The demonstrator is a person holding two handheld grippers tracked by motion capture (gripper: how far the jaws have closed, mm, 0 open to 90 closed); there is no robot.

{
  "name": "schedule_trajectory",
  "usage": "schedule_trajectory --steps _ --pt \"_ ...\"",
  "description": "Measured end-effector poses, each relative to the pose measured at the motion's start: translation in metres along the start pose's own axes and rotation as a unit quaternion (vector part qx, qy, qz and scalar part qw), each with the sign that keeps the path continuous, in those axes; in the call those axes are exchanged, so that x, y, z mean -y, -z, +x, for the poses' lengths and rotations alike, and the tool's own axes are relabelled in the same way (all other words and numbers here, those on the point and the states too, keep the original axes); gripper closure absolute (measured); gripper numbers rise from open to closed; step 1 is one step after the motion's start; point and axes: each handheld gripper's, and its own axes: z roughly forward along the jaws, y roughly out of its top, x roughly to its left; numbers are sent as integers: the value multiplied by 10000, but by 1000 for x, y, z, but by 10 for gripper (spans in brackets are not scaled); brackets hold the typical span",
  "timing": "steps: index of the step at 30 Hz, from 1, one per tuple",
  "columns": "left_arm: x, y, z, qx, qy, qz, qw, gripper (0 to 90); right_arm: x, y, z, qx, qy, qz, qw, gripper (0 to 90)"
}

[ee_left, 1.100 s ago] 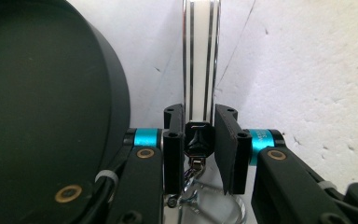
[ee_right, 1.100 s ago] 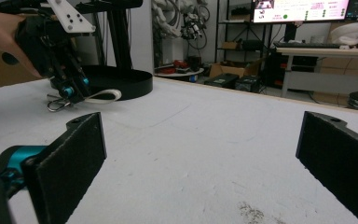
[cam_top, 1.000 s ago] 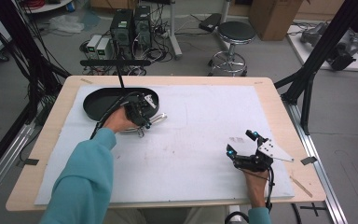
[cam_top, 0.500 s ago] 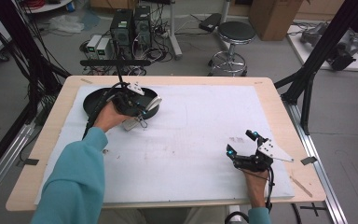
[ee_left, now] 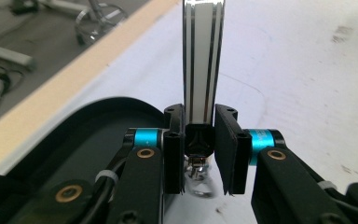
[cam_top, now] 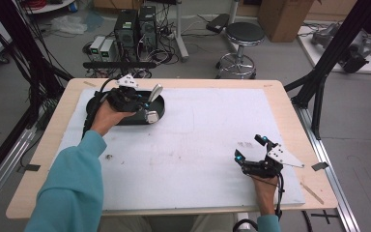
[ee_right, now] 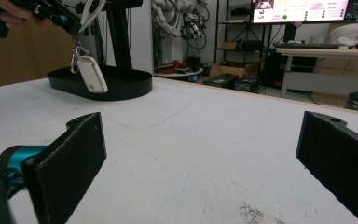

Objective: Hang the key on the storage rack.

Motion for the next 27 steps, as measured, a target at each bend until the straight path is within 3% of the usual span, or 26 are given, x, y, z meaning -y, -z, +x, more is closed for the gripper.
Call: schedule_trajectory --steps 3,11,27 --pt "-2 3 1 -83 -40 -136 9999 739 0 0 0 -1 -28 10 10000 8" --pt "-5 8 9 -396 162 -493 9979 739 0 0 0 8 -37 17 10000 8" --pt "0 -1 28 -510 542 -963 9926 739 0 0 -1 7 -32 -9 10000 8"
